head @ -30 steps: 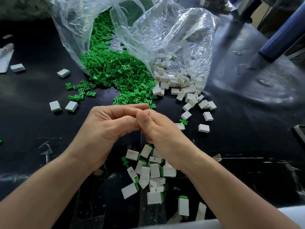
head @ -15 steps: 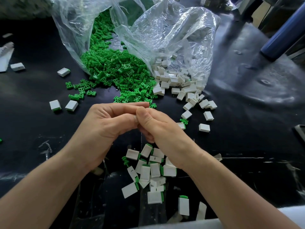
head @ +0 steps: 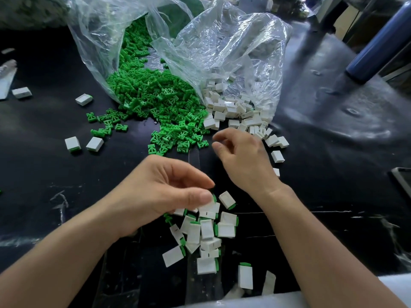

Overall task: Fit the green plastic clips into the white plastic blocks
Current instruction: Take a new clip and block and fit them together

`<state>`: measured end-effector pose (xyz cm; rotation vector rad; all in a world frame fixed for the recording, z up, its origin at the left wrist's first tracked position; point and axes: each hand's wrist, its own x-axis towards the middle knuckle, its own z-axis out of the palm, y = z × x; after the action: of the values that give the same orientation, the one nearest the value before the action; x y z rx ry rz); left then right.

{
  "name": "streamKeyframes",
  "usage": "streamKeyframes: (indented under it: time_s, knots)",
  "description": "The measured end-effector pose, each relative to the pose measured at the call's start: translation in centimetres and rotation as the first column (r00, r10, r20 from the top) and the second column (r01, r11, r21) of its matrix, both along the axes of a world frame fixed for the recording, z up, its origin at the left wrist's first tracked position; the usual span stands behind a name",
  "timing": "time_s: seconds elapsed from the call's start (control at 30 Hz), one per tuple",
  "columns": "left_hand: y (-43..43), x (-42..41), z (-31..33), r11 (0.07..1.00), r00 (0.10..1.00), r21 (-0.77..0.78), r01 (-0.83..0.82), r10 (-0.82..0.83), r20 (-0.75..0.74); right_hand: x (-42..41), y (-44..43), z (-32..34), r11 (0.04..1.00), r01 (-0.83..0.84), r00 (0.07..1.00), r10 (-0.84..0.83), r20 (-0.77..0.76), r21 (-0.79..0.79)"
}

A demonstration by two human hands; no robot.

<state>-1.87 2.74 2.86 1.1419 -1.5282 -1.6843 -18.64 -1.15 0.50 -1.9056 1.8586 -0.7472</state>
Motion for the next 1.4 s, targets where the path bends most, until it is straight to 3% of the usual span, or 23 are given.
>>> streamKeyframes:
  time_s: [0.2,0.4,0.57,0.63,0.73,0.8,0.9,1.0,1.1,1.17,1.27,1.4]
  knots:
    - [-0.4,0.0,-0.2,0.994,0.994,-0.016,-0.112,0.112,0.0,0.4,-0.9,-0.6,0.991,-0.066,0.977,0.04,-0.209,-0.12]
    - [-0.3,-0.2,-0.4,0.996,0.996,-0.005,-0.092,0.092,0.004,0.6,-1.8,-1.7,0.976,-0.202,0.891,0.22,-0.398,0.086]
    - [-0.5,0.0,-0.5,0.995,0.995,-0.008,-0.1,0.1,0.006,0.2,-1.4,-1.1,0.971,-0.174,0.924,0.103,-0.368,-0.166]
    - [-0.5,0.0,-0.5,0.995,0.995,-0.007,-0.103,0.103,0.01,0.2,-1.2,-1.0,0.967,-0.183,0.914,0.101,-0.393,-0.177]
    - [-0.5,0.0,-0.7,0.989,0.989,-0.018,-0.147,0.148,0.027,0.1,-0.9,-0.8,0.98,-0.132,0.963,0.092,-0.251,-0.147]
    - [-0.8,0.2,-1.0,0.973,0.973,-0.041,-0.226,0.227,0.044,0.0,-0.6,-0.2,0.992,-0.1,0.995,0.099,-0.016,-0.082]
    - [-1.1,0.3,-1.2,0.944,0.944,-0.099,-0.315,0.322,0.07,0.5,0.5,0.8,0.976,-0.21,0.934,0.182,0.306,0.06]
    - [-0.8,0.1,-0.9,0.954,0.957,-0.088,-0.286,0.289,0.024,1.5,1.5,1.1,0.94,-0.318,0.882,0.244,0.403,0.126]
    - [-0.9,0.1,-0.8,0.948,0.95,-0.081,-0.309,0.312,0.018,1.8,1.6,1.2,0.945,-0.293,0.879,0.208,0.429,0.143]
    - [-1.0,0.0,-1.0,0.938,0.939,-0.071,-0.34,0.342,0.025,1.5,1.4,1.0,0.972,-0.208,0.924,0.16,0.348,0.105]
    - [-1.0,-0.1,-1.1,0.934,0.935,-0.057,-0.352,0.354,0.032,1.0,0.7,0.4,0.995,-0.088,0.994,0.091,0.061,-0.043]
    - [-0.9,-0.1,-1.0,0.937,0.938,-0.043,-0.346,0.347,0.019,1.0,0.0,-0.5,0.992,-0.124,0.959,0.11,-0.261,-0.037]
